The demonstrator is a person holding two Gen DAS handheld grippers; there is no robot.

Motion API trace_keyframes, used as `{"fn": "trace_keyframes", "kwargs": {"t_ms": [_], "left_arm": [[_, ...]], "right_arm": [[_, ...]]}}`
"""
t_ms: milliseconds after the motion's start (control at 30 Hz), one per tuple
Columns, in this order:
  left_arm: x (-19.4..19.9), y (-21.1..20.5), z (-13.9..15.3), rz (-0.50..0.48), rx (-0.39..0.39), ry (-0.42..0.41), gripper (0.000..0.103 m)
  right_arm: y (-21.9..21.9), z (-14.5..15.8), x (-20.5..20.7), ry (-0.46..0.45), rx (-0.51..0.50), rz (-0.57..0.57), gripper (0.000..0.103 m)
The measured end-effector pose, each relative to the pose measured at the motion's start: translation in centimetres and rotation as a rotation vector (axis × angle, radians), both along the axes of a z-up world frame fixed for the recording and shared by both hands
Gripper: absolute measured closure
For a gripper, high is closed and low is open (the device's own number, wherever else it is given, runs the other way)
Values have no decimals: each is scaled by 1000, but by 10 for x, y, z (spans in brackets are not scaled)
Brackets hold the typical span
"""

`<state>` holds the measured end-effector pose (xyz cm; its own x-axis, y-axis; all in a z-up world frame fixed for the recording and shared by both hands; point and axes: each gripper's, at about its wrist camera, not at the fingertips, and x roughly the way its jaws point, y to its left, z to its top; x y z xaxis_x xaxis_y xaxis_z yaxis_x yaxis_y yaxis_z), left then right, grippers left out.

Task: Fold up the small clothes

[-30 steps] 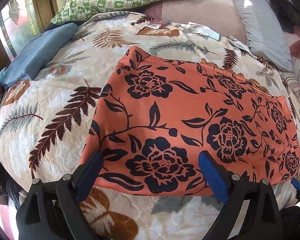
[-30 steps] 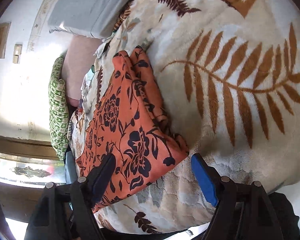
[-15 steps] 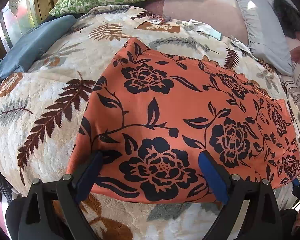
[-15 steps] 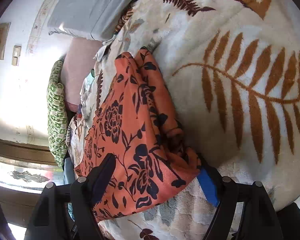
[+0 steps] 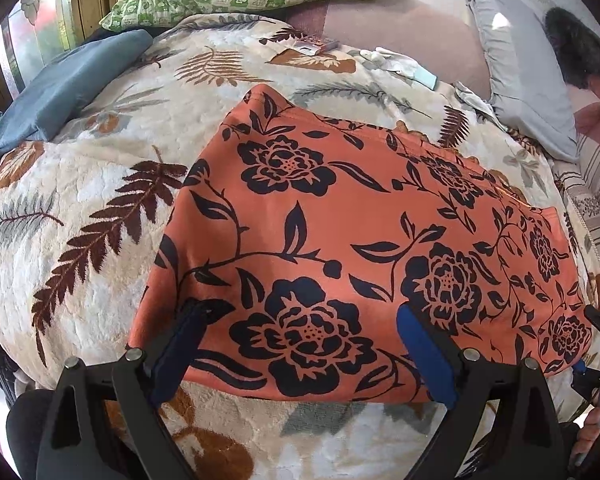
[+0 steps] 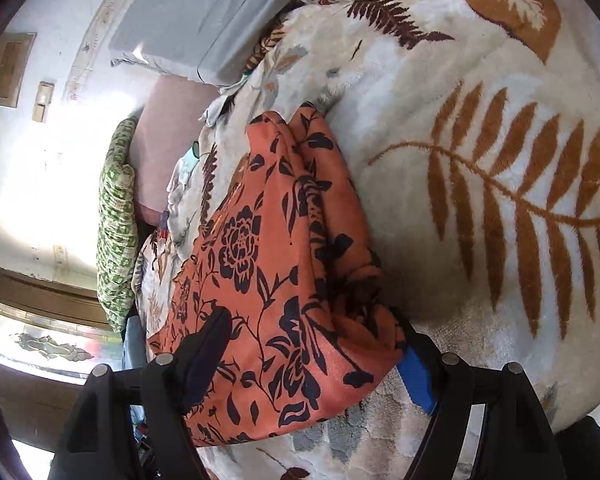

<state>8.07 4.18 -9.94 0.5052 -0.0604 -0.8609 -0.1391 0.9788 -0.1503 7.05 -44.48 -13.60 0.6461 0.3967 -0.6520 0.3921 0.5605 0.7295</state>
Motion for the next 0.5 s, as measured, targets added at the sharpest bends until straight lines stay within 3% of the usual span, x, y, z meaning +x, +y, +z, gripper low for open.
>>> {"fn": "trace_keyframes", "kwargs": {"t_ms": [167,267,333,400,433,500], "left_arm": [[3,-12,1,-25,-3,9,7],[3,-20,9,-41,1,-27,7],[8,-29,7,-60,44,-30,7],[18,-43,-13,-103,133,54,7],[23,-51,-29,-144,174,112,7],[20,-60,-33,-165,247,70,4]], "right_arm": [[-5,-10,-1,19,46,-26,23],[-6,-10,-3,6,59,-21,26],[-6,-11,-3,26,43,-14,38],[-8,-16,-2,62,44,-20,64],[-10,-20,-2,80,57,-30,65],[-14,-24,-2,90,94,-45,66]]}}
